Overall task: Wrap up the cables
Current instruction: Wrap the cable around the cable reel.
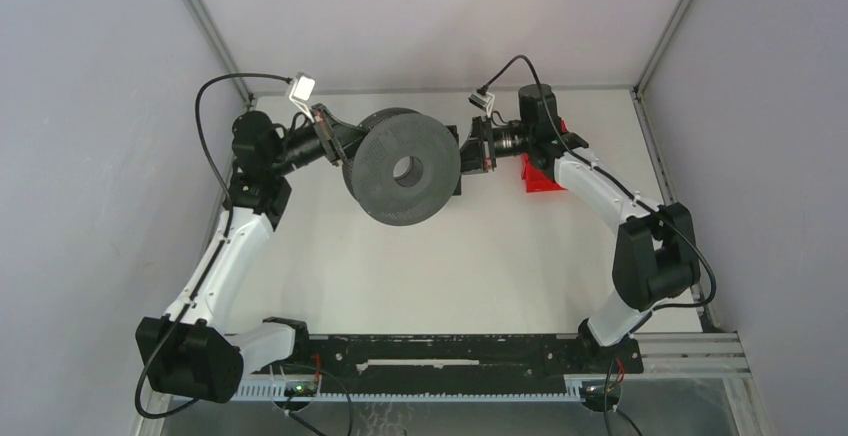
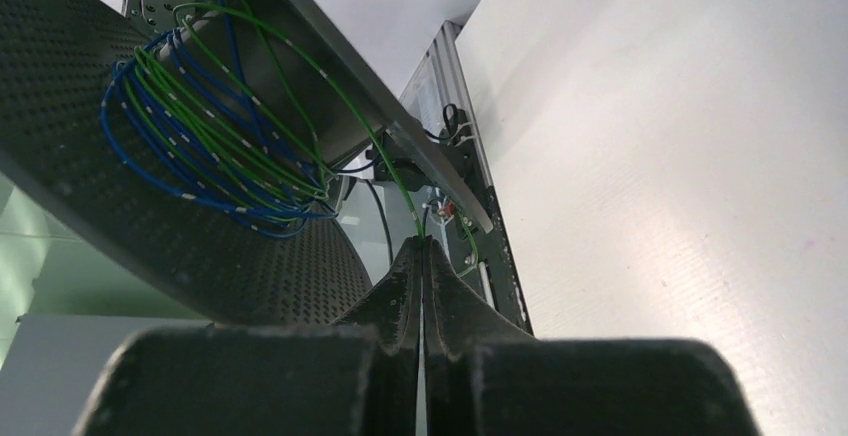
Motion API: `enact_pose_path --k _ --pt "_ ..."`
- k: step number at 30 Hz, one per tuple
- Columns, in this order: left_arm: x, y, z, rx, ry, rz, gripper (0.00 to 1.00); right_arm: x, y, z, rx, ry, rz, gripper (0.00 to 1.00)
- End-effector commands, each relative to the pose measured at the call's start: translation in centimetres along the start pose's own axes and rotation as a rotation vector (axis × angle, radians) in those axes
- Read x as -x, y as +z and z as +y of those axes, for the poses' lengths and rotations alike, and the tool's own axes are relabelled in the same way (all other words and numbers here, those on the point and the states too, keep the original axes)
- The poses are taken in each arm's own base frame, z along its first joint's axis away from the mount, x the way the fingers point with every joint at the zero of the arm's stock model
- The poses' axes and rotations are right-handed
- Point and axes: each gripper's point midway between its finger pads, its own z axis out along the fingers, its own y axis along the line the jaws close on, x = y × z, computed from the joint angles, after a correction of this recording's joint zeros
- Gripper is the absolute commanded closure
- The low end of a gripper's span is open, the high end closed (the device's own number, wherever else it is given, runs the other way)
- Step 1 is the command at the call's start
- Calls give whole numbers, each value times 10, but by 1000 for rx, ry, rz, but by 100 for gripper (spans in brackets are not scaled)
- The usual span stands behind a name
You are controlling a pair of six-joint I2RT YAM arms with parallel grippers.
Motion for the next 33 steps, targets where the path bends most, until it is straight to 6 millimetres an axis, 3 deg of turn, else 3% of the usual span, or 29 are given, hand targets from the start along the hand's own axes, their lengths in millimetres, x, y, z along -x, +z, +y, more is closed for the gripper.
enact_pose_path --k 1,10,25,33 --pt "21 -7 -28 -69 79 -69 100 10 4 15 54 -17 -13 100" --pt "13 -8 -27 -80 109 -72 100 22 9 14 68 54 -70 100" --pt "5 -4 -31 -96 120 -59 100 21 25 -1 56 128 -94 100" --pt "-1 -2 -30 -98 125 -50 100 28 29 2 67 133 -127 100"
